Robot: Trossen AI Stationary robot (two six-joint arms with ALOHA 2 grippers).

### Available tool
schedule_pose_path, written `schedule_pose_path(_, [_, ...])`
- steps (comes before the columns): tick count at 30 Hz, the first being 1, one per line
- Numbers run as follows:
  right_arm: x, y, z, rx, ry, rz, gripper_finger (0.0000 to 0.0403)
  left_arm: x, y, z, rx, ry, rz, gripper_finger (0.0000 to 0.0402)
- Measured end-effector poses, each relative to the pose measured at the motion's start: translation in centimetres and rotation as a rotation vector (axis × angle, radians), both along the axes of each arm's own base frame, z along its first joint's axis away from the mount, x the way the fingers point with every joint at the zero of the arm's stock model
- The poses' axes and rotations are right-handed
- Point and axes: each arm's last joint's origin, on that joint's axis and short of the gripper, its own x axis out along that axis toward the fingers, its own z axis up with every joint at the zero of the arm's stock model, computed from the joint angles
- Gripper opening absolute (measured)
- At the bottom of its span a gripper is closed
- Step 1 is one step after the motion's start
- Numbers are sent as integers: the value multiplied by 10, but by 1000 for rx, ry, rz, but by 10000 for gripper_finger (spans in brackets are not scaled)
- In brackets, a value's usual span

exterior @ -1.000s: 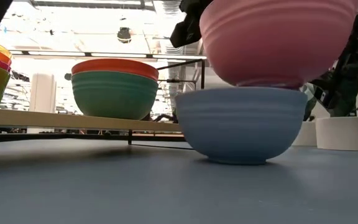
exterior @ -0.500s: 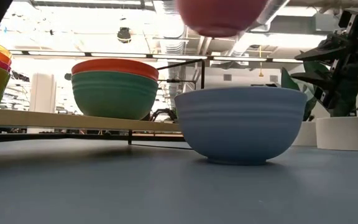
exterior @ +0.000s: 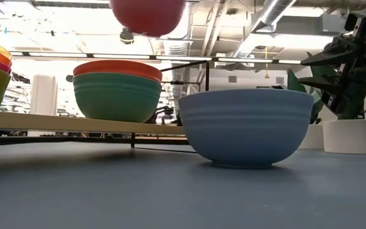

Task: Place and stack bowls onto a shelf
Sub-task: Stack the big pink bowl on top of the big red bowl on the shelf

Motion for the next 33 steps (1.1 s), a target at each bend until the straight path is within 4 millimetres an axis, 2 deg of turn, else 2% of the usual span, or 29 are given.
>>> schedule_pose_path(3, [0,0,0,0,0,0,189,-20,8,-9,-7,-37,98,0])
schedule_pose_path(6, [0,0,0,1,0,0,189,-42,12,-28,-40,-34,186,0])
schedule_pose_path(11, [0,0,0,4,0,0,189,-54,12,-63,-126,-134,221,0])
schedule_pose_path(14, [0,0,0,4,0,0,189,-56,11,-81,-184,-199,215,0])
schedule_pose_path(18, [0,0,0,4,0,0,189,-58,10,-110,-234,-172,237,0])
schedule_pose_path(22, [0,0,0,21,-1,-3,189,-57,9,-130,-288,-154,240,0])
schedule_pose_path(33, [0,0,0,26,-1,-3,189,-55,7,-150,-348,-130,214,0])
